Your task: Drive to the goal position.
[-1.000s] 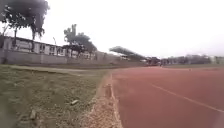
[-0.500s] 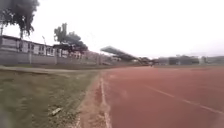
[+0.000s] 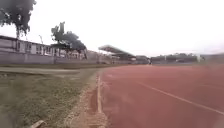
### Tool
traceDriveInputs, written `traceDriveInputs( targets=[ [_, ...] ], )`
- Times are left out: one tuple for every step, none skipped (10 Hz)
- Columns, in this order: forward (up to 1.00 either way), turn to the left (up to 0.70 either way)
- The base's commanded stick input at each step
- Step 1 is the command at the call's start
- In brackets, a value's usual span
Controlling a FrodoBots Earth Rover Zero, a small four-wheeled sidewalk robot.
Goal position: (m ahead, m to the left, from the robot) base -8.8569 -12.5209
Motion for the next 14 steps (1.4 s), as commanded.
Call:
traceDriveInputs(
  targets=[
    [0.00,-0.48],
    [0.00,-0.48],
    [0.00,-0.48],
    [0.00,-0.48],
    [0.00,-0.48],
    [0.00,-0.48],
    [0.00,-0.48],
    [0.00,-0.48],
    [0.00,-0.48],
    [0.00,-0.48],
    [0.00,-0.48],
    [0.00,-0.48],
    [0.00,-0.48],
    [0.00,-0.48]
  ],
)
